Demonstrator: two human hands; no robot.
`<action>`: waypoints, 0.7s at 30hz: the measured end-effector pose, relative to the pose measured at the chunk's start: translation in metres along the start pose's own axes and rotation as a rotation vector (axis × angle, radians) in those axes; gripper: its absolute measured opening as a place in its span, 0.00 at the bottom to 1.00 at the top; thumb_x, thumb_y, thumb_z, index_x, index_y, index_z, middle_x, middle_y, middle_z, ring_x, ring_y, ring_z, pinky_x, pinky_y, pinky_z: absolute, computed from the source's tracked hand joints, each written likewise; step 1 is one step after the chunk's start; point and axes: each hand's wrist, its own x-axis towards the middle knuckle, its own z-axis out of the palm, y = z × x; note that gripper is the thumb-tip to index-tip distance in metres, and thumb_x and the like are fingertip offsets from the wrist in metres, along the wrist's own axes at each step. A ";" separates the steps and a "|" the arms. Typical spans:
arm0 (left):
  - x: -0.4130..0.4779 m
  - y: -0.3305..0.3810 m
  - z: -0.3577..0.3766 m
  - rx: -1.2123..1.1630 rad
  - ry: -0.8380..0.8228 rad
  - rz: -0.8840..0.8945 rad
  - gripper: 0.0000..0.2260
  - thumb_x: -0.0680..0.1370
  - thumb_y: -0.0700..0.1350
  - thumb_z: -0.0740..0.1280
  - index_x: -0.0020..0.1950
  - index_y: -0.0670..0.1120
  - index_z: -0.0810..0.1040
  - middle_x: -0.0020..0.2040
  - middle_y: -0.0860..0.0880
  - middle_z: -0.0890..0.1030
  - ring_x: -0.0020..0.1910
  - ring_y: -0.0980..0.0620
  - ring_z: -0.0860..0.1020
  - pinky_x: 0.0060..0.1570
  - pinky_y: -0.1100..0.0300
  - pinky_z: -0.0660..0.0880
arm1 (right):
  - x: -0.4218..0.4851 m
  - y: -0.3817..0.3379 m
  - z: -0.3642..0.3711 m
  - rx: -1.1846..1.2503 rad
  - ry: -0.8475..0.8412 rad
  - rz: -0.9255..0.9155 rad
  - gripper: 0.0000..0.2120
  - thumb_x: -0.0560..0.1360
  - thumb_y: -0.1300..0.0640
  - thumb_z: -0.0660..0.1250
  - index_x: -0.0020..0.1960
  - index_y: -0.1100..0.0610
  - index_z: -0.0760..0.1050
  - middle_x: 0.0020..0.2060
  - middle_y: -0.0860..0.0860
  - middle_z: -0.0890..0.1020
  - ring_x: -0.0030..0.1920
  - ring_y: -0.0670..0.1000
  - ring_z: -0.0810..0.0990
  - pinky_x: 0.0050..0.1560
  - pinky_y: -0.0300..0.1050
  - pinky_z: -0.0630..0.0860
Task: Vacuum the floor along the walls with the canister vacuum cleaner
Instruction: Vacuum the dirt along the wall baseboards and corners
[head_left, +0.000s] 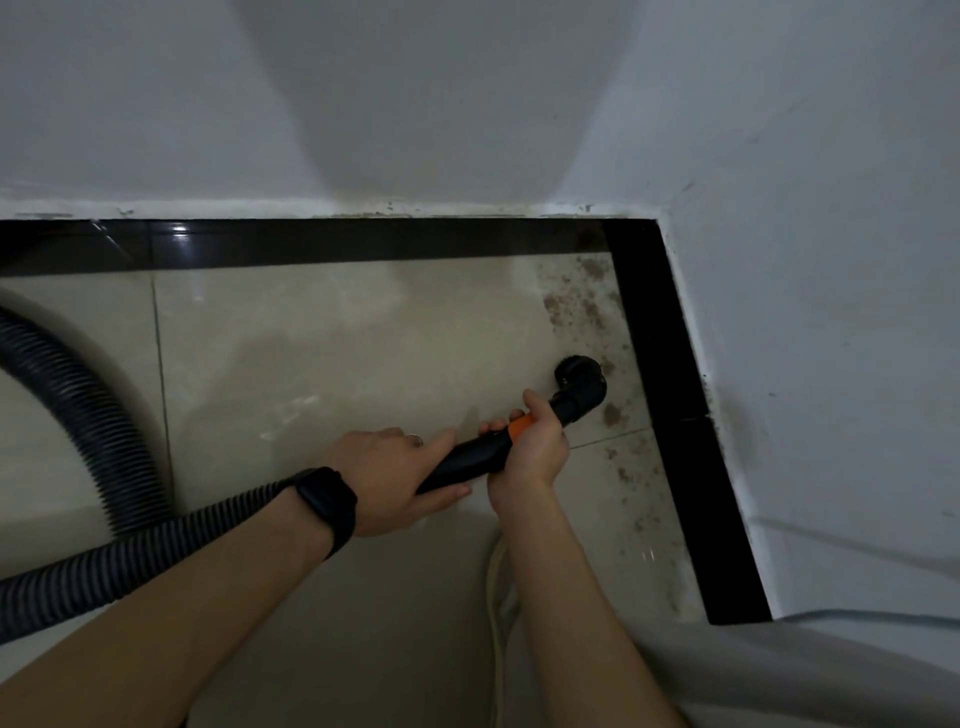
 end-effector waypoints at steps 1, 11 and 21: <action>0.002 0.000 0.001 0.003 -0.005 -0.011 0.25 0.75 0.72 0.43 0.59 0.55 0.59 0.49 0.49 0.79 0.48 0.46 0.78 0.37 0.56 0.67 | 0.002 -0.001 0.001 -0.005 -0.010 0.003 0.07 0.78 0.63 0.69 0.51 0.59 0.70 0.30 0.52 0.71 0.23 0.52 0.70 0.25 0.43 0.74; 0.014 -0.003 0.002 -0.065 0.041 -0.078 0.21 0.79 0.68 0.49 0.62 0.53 0.59 0.50 0.49 0.79 0.48 0.47 0.77 0.39 0.56 0.69 | 0.010 -0.009 0.017 -0.043 -0.079 -0.012 0.05 0.78 0.64 0.68 0.51 0.59 0.72 0.30 0.52 0.71 0.24 0.51 0.70 0.26 0.43 0.74; 0.022 -0.003 -0.002 -0.051 0.031 -0.142 0.22 0.80 0.67 0.48 0.62 0.52 0.61 0.49 0.49 0.78 0.41 0.50 0.68 0.36 0.56 0.66 | 0.015 -0.016 0.027 -0.079 -0.148 0.002 0.04 0.79 0.63 0.67 0.50 0.58 0.73 0.29 0.51 0.72 0.23 0.50 0.70 0.27 0.44 0.73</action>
